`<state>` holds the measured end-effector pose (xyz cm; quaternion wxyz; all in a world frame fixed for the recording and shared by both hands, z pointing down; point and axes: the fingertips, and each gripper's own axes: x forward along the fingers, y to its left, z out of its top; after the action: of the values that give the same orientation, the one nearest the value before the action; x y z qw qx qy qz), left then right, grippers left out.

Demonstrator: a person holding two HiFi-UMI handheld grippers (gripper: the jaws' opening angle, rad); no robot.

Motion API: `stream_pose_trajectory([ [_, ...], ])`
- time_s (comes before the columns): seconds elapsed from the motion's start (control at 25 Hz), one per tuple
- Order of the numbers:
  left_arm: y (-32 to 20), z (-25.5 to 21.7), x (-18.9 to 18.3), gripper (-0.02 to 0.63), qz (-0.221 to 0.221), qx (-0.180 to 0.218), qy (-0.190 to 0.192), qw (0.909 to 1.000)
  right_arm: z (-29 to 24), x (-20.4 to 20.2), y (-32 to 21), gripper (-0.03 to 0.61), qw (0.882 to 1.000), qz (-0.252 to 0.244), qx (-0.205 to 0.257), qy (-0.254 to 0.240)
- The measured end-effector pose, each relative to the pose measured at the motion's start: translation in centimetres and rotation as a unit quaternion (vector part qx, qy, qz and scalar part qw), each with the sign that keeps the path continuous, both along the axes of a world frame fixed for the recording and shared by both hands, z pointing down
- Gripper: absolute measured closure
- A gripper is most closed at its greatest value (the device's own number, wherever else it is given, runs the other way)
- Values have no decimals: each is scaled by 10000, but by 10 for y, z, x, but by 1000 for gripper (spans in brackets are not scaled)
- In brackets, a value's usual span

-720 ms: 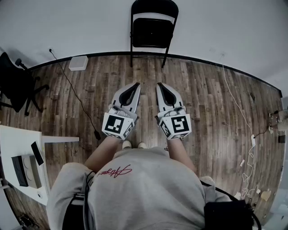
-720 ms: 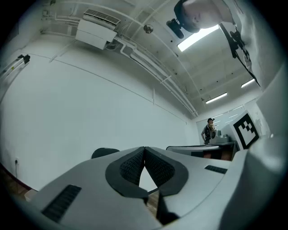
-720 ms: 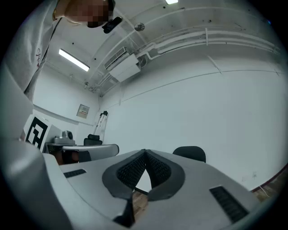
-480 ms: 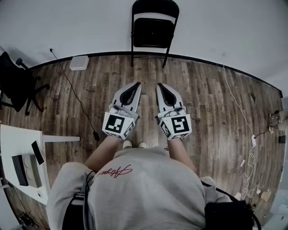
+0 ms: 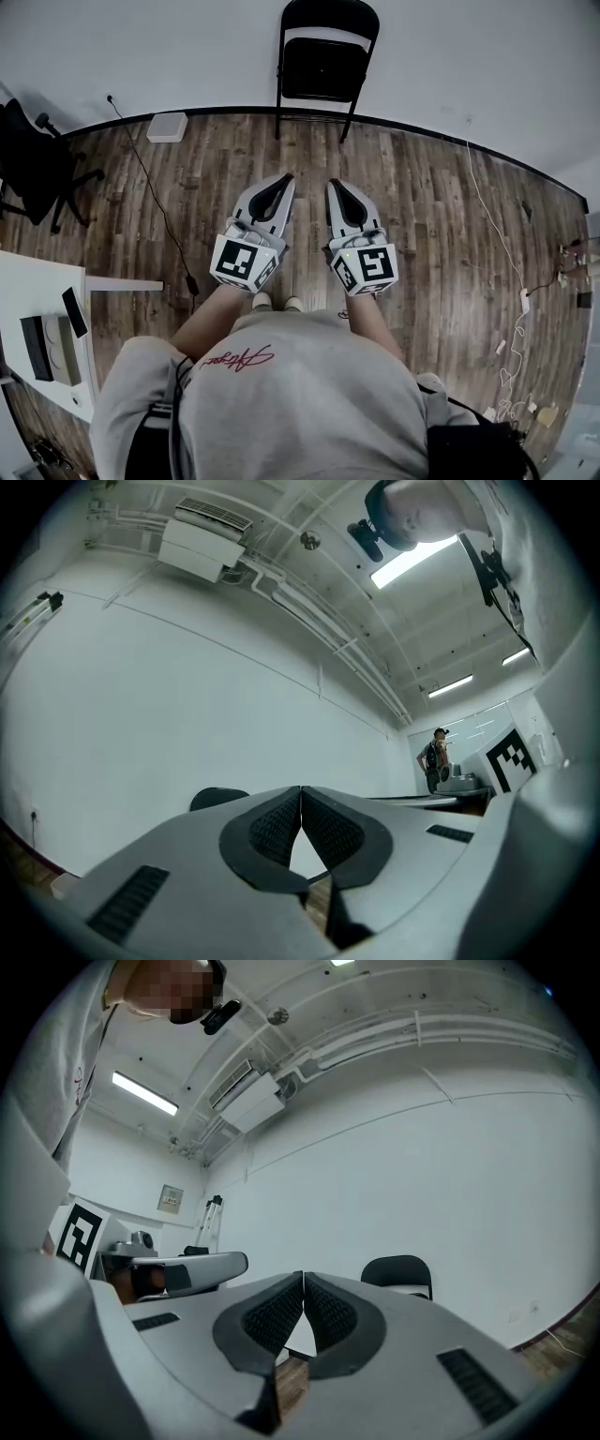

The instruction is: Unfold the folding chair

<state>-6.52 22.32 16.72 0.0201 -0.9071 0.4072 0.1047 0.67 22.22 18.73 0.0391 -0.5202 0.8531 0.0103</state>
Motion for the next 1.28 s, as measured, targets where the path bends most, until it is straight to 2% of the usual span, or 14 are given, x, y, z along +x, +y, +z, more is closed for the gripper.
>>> stream_pose_trajectory([
  [0.24, -8, 5, 12, 597, -89, -24, 3, 10000, 1, 15, -9, 563, 10000, -38, 27, -9],
  [0.4, -20, 11, 15, 597, -303, -139, 35, 9994, 7, 24, -18, 562, 9999, -141, 9, -85],
  [0.68, -70, 29, 12, 597, -476, -284, 61, 9984, 28, 24, -65, 563, 9993, -355, -149, -6],
  [0.92, -177, 45, 17, 597, -448, -301, 61, 9985, 45, 30, -166, 562, 9994, -287, -186, 51],
  [1.12, -306, 57, 16, 597, -159, -290, 1, 9995, 57, 23, -296, 563, 9997, -177, -155, 77],
  [1.28, -411, 38, 20, 597, 171, -151, -58, 9997, 44, 12, -403, 562, 9995, -243, -69, 177],
])
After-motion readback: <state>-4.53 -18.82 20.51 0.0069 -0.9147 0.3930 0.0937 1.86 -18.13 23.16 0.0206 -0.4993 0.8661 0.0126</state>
